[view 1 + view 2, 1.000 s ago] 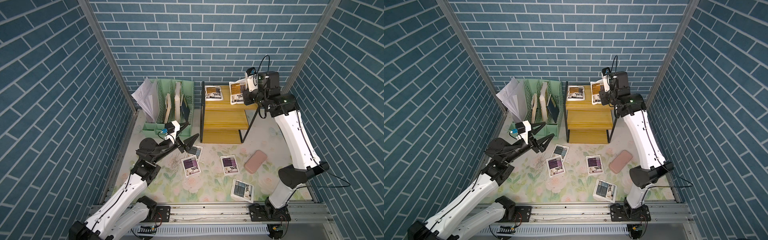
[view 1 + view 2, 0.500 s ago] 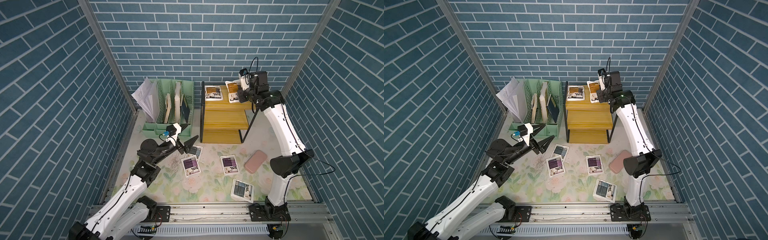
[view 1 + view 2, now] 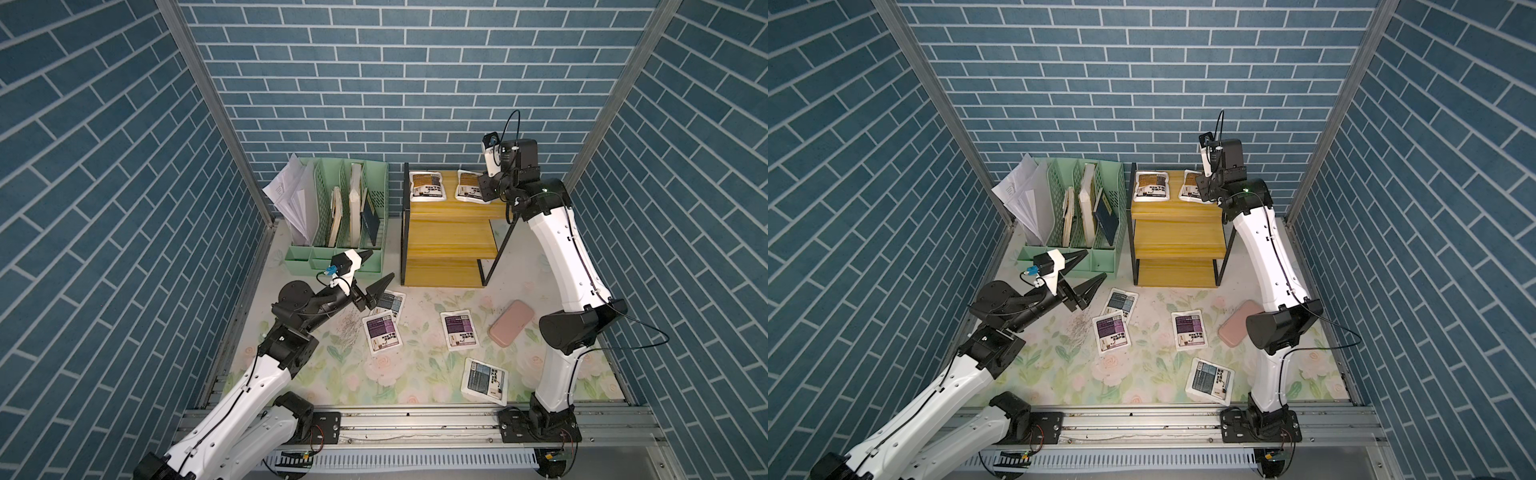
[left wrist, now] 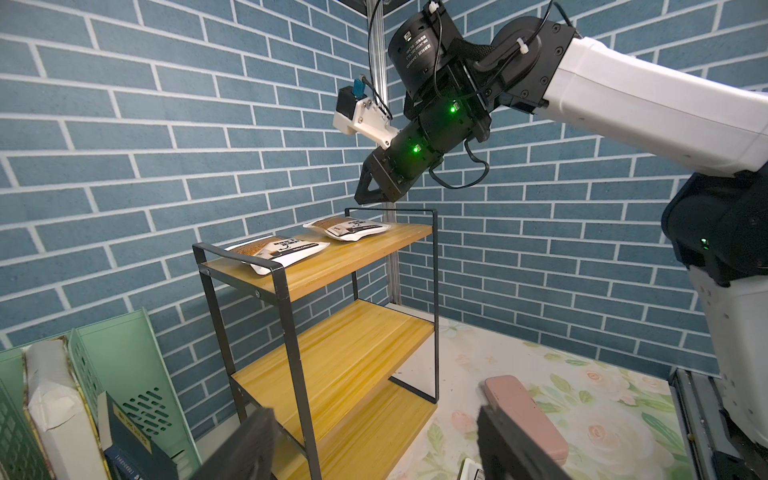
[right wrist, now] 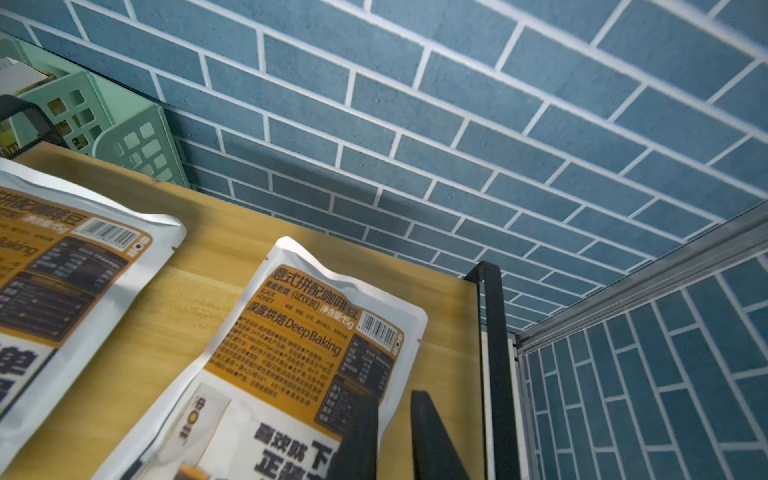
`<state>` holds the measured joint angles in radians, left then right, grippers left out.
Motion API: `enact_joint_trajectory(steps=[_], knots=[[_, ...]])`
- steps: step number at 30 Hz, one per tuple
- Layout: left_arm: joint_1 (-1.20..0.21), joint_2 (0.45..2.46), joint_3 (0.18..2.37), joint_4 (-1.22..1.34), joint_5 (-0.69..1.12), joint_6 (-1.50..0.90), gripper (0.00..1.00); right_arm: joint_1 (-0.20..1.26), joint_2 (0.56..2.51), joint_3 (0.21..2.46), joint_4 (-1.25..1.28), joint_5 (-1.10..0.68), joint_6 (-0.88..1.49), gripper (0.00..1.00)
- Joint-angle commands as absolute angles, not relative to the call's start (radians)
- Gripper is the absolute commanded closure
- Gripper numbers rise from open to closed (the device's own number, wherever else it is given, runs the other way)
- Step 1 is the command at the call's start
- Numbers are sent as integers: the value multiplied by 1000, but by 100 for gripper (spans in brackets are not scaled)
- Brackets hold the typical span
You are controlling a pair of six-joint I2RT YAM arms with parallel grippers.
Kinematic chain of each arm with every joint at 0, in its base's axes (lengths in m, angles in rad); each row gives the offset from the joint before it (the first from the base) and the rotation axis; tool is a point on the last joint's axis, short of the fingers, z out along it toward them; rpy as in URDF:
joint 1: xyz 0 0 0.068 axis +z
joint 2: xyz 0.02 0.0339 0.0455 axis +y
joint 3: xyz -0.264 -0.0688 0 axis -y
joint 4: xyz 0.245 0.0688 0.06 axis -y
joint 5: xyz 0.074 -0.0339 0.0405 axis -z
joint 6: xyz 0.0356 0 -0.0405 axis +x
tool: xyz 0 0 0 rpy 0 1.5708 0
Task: Place the bagged coffee beans on the shelf by color
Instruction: Place the bagged coffee beans on the shelf.
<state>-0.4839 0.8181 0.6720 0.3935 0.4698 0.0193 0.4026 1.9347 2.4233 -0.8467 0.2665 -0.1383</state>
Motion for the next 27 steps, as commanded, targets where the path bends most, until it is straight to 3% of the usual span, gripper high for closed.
enact_joint_trajectory(steps=[1, 4, 8, 14, 27], knots=[[-488, 806, 659, 379, 456, 31, 19, 402, 1925, 2489, -848, 221, -72, 62], [-489, 805, 659, 378, 446, 25, 19, 453, 1883, 2439, -840, 161, 58, 46], [-489, 801, 657, 376, 427, 14, 19, 598, 1879, 2392, -845, 388, 137, 33], [-489, 785, 657, 357, 412, 5, 19, 638, 1954, 2484, -927, 460, 188, 25], [-489, 764, 652, 340, 395, 3, 19, 636, 2017, 2482, -989, 499, 161, 21]])
